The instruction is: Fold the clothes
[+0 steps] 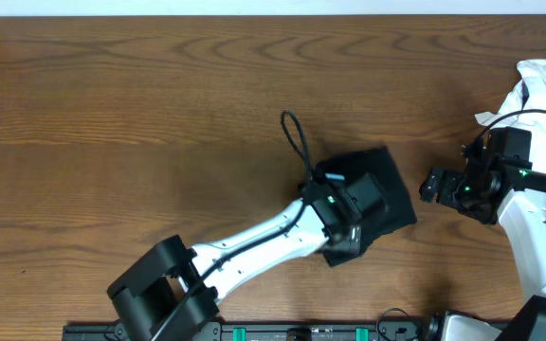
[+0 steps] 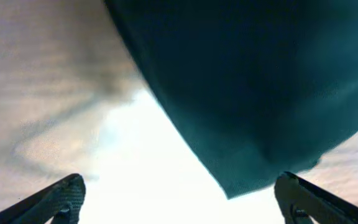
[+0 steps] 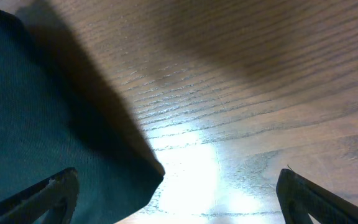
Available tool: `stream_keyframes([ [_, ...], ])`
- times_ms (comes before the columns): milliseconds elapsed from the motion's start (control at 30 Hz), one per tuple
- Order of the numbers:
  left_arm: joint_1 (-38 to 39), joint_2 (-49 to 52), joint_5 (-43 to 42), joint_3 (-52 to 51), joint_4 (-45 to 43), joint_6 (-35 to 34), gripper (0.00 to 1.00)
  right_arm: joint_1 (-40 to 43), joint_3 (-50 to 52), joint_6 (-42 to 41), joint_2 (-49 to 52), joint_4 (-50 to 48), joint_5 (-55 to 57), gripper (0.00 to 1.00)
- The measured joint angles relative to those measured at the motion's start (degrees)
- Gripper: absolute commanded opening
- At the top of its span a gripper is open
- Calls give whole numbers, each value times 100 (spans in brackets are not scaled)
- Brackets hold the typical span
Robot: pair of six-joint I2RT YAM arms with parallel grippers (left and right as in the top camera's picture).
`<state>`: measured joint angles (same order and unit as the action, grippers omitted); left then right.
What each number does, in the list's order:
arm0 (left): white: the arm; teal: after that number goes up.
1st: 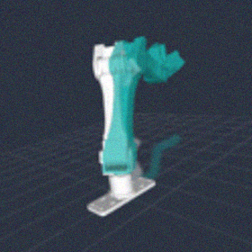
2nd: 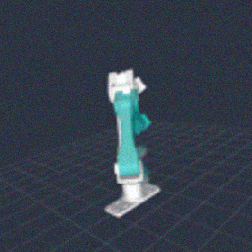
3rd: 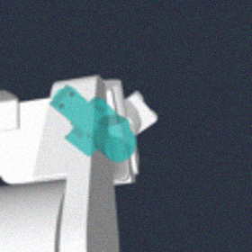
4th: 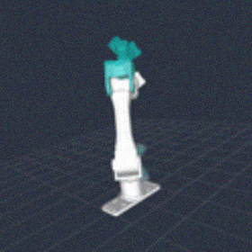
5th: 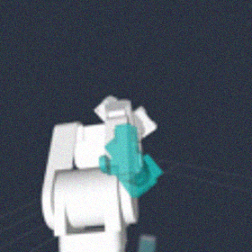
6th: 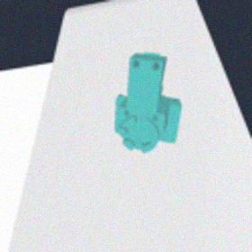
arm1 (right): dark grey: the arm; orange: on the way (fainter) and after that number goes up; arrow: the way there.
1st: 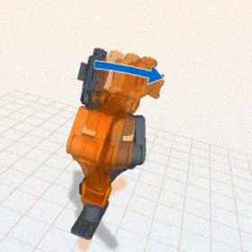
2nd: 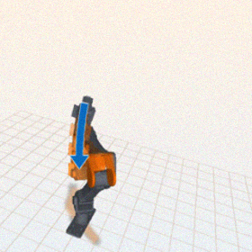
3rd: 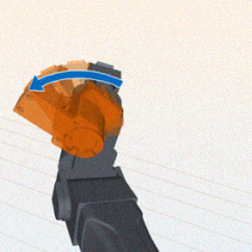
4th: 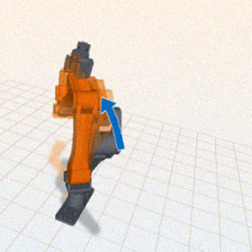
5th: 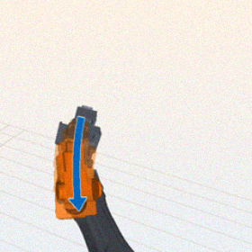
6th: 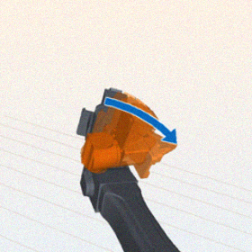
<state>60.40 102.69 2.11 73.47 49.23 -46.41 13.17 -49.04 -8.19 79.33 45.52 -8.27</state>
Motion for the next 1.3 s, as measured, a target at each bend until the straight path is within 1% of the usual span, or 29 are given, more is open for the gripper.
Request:
stream_keyframes([
  [33, 68, 0, -15, 0, 81, -24, 84, 0, 0, 0, 0, -2, 0, 99],
  [100, 208, 0, -85, 0, 162, -33, 56, 0, 0, 0, 0, -2, 0, 99],
  [167, 380, 0, -212, 0, 136, 24, 22, 0, 0, 0, 0, -2, 2, 99],
  [200, 468, 0, -264, 0, 114, 42, 8, 0, 0, 0, 0, -2, 4, 99],
  [267, 649, 0, -348, 0, 31, 146, 6, 0, 0, 0, 0, -2, 4, 99],
  [400, 973, 0, -422, 0, -225, 450, 6, 0, 0, 0, 0, -2, 4, 99],
  [533, 1139, 0, -476, 0, -345, 632, 6, 0, 0, 0, 0, -2, 4, 99],
  [833, 1150, 101, -481, 0, -621, 750, 6, 0, 0, 0, 0, -2, 4, 99],
  [1133, 1119, 686, -586, -9, -719, 752, 6, 0, 0, 0, 0, -2, 4, 99],
  [1300, 940, 850, -645, -15, -730, 745, 6, 0, 0, 0, 0, -2, 4, 99],
])
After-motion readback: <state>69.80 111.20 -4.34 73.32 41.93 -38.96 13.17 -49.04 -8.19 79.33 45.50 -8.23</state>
